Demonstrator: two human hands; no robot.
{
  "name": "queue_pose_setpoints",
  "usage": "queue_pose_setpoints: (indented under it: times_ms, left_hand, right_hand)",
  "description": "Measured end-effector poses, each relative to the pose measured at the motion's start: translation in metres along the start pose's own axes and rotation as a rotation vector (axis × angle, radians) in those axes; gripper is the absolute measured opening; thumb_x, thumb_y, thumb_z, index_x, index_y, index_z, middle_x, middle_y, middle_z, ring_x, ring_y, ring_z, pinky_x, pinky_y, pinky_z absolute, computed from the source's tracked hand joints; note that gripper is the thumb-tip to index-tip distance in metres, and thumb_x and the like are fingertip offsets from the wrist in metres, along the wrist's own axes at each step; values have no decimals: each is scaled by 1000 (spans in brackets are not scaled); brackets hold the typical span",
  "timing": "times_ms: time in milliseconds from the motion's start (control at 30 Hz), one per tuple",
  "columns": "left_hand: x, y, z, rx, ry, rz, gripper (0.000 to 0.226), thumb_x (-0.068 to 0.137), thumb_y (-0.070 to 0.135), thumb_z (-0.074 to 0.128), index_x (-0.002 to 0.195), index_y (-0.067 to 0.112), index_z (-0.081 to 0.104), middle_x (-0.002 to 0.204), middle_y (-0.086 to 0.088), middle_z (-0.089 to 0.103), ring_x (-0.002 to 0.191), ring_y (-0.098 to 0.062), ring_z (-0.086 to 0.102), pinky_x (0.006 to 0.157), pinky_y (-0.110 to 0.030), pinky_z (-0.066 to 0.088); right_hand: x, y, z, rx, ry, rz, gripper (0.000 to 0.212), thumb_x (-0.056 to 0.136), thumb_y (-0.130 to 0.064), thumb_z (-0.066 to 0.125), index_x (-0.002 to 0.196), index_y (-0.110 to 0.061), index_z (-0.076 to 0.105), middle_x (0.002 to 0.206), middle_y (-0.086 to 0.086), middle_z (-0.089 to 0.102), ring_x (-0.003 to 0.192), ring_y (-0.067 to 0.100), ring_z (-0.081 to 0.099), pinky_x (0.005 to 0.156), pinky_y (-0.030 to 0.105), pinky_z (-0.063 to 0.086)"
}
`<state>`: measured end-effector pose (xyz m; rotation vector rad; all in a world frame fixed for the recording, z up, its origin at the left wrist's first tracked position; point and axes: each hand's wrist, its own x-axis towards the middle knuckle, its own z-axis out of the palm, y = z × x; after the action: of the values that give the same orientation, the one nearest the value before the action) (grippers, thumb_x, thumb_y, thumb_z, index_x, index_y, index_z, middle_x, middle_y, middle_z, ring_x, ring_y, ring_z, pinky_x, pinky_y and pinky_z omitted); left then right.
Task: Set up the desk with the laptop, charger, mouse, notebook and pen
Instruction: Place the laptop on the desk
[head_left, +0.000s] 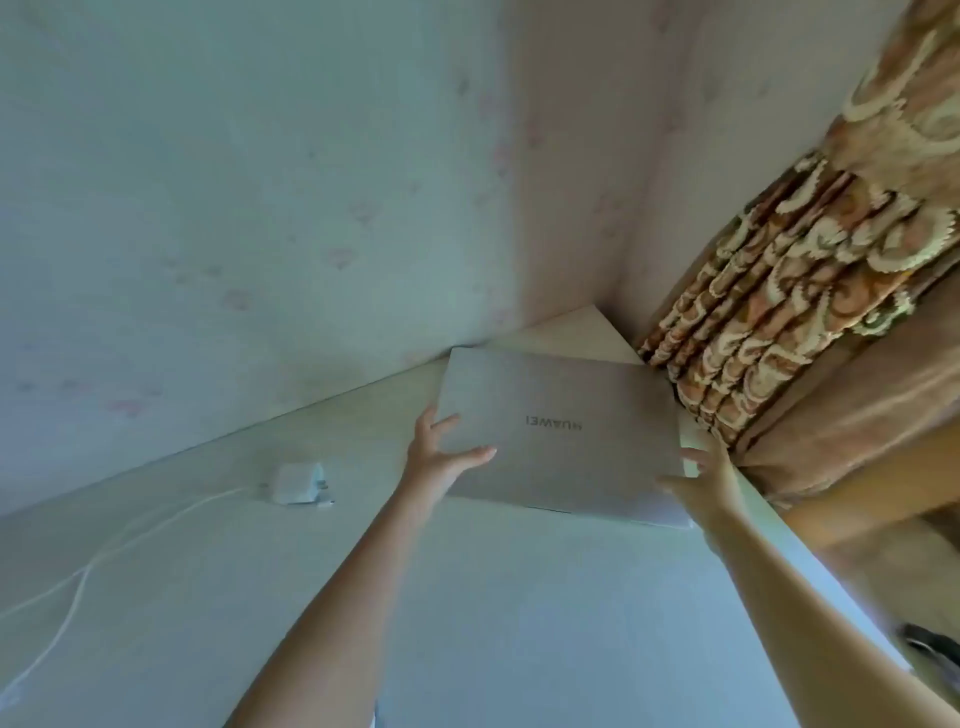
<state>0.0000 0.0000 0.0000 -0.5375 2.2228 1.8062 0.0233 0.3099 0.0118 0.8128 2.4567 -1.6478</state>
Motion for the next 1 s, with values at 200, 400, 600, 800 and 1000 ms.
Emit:
queue_pose_setpoints:
  times_ms: [200,400,600,800,1000]
  left_hand:
    - [53,-9,8,-61,88,-52,115,61,16,90,150,22,18,145,-6,39,130,-19,44,109,-39,38]
    - [76,-10,8,-115,80,-87,117,60,11,88,150,31,17,135,-1,53,116,-19,57,93,-36,48]
    - [87,-6,0,-213,158,-162,80,69,-10,75,137,14,43,121,-4,63,100,-24,63,77,-32,49]
    - [60,-21,-7,-263,124,-113,54,70,-12,74,116,14,63,101,-5,74,88,-24,71,80,-40,57]
    - [24,-42,-29,-270,169,-88,53,68,-10,76,111,19,69,101,-3,75,92,-24,70,77,-33,55]
  right_hand:
    - [43,3,15,67,52,143,81,73,18,62,142,-7,28,126,14,48,97,31,53,78,45,48]
    - [72,8,22,133,86,193,70,63,14,72,127,-5,51,111,16,63,89,30,62,77,42,53]
    - [81,13,25,138,109,159,55,65,19,67,116,0,61,109,20,67,87,31,63,76,39,52]
    - [70,6,19,162,43,109,67,69,15,71,129,-5,51,111,9,56,93,22,53,73,33,46]
    - [41,-2,28,174,-10,53,72,72,16,68,133,-13,45,114,9,49,96,24,50,67,29,44]
